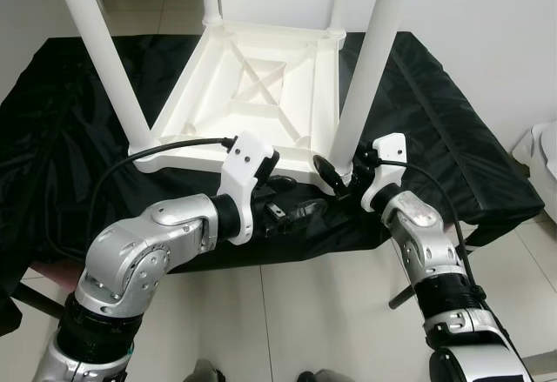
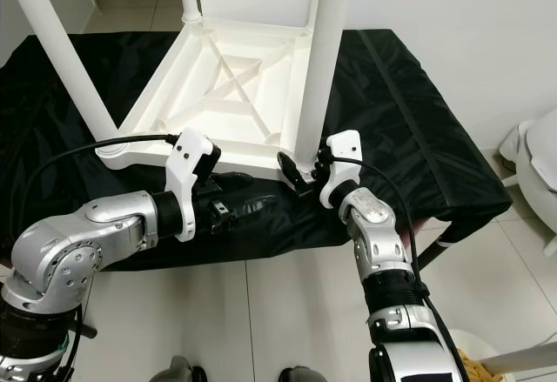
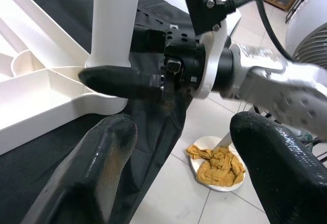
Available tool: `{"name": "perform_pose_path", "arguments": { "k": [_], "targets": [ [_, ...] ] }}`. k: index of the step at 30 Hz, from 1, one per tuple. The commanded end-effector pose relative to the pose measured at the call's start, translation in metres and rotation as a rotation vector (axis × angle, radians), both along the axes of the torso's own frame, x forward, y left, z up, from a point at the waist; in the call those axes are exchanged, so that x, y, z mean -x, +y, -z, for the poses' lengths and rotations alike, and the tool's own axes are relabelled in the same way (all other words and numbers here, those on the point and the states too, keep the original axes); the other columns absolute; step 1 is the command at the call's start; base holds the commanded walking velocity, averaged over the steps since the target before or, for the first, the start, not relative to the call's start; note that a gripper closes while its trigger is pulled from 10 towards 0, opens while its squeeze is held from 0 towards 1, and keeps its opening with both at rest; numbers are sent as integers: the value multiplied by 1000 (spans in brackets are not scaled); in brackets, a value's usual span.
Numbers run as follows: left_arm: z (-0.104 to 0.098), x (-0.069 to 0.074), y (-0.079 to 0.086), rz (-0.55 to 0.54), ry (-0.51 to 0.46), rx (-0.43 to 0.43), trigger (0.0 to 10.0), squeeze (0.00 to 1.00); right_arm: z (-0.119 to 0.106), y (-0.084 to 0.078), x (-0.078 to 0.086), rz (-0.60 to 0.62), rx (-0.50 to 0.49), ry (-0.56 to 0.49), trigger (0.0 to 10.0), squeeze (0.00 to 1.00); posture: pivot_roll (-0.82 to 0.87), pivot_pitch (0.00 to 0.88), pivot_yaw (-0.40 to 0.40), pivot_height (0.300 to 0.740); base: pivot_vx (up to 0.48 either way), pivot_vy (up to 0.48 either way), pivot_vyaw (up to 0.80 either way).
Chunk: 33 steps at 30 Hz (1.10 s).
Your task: Building children table
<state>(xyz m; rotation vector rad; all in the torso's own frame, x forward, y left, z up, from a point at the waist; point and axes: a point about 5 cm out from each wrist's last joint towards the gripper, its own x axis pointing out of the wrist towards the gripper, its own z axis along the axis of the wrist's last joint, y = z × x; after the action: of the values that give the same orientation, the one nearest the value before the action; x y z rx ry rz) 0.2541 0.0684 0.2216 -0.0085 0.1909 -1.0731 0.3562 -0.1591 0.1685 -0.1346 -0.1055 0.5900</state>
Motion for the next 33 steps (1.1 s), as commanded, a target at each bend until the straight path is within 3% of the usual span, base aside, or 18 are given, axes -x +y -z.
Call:
{"name": "perform_pose_path", "arguments": {
  "k": [1, 8, 17, 18, 19, 20, 33],
  "targets": [
    [-2, 1, -1, 22, -5, -5, 10000, 0, -4, -7, -4, -27, 8, -11, 10000, 0, -25, 85, 30, 740, 0, 0, 0],
    [-3, 1, 0, 19, -6, -6, 10000, 0, -9, -22, -14, -35, 15, 12, 10000, 0, -15, 84, 34, 740, 0, 0, 0],
    [-4, 1, 1, 14, -10, -9, 10000, 0, 3, -20, -17, -88, 43, 89, 10000, 0, -10, 81, 38, 740, 0, 0, 0],
    [-4, 1, 1, 15, -10, -9, 10000, 0, 5, -18, -17, -100, 45, 94, 4471, 0, -9, 80, 37, 740, 0, 0, 0],
    [-4, 1, 1, 15, -10, -9, 10000, 0, 5, -18, -17, -100, 45, 94, 4471, 0, -9, 80, 37, 740, 0, 0, 0],
    [-4, 1, 1, 16, -10, -9, 10000, 0, 7, -17, -17, -107, 44, 96, 0, 0, -9, 80, 37, 740, 0, 0, 0],
    [-3, 3, 2, 15, -3, -8, 10000, 0, 16, -16, -12, -144, 15, 110, 0, 0, -10, 91, 31, 740, 0, 0, 0]
  ]
}}
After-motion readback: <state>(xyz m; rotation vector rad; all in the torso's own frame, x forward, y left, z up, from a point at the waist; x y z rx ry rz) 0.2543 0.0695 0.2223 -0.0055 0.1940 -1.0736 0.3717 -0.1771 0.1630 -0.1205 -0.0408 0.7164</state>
